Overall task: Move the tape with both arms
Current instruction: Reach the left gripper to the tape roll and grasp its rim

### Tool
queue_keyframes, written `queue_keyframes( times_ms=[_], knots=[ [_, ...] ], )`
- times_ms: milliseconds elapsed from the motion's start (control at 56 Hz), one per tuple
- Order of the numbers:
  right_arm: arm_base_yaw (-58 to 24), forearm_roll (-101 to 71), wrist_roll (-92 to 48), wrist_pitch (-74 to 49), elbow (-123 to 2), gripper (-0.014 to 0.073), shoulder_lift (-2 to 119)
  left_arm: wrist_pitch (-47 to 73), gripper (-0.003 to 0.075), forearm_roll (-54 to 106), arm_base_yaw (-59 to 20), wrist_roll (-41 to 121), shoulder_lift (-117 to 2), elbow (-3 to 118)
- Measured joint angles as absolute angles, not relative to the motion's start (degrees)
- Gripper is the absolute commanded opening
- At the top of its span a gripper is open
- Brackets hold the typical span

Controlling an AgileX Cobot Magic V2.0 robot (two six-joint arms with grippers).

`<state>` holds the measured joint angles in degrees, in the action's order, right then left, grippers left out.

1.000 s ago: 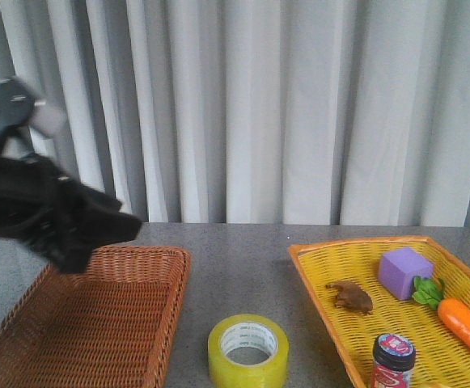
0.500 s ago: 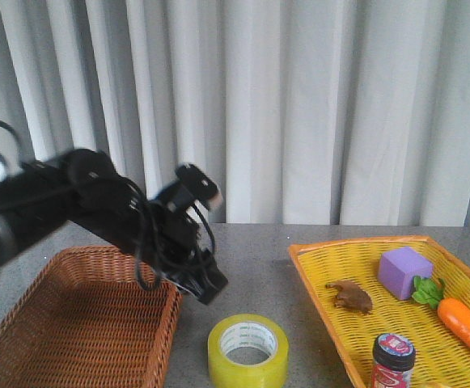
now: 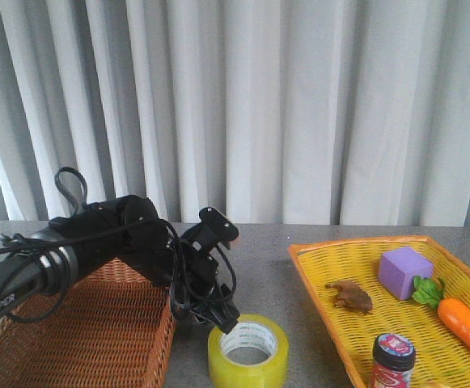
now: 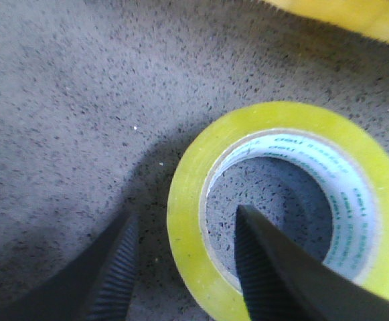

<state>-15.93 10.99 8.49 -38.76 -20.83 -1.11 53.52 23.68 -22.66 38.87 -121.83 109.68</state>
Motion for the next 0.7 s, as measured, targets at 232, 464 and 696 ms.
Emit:
queue_keyframes(
  times_ms=[232,464,696],
  knots=[
    [-15.93,10.99,8.49,-38.76,-20.83,-0.0004,-1.11,52.68,0.034,23.78,-22.66,38.75,-124.39,109.68],
    [-15.93,10.99,8.49,-38.76,-20.83,-0.0004,-1.11,52.05,0.0336,24.98,-22.92,38.52,-127.17,109.94],
    [-15.93,10.99,8.49,-38.76,-20.83,-0.0004,-1.11,51.05,0.0204,26.18,-23.03,38.5,-127.68,110.0]
  ],
)
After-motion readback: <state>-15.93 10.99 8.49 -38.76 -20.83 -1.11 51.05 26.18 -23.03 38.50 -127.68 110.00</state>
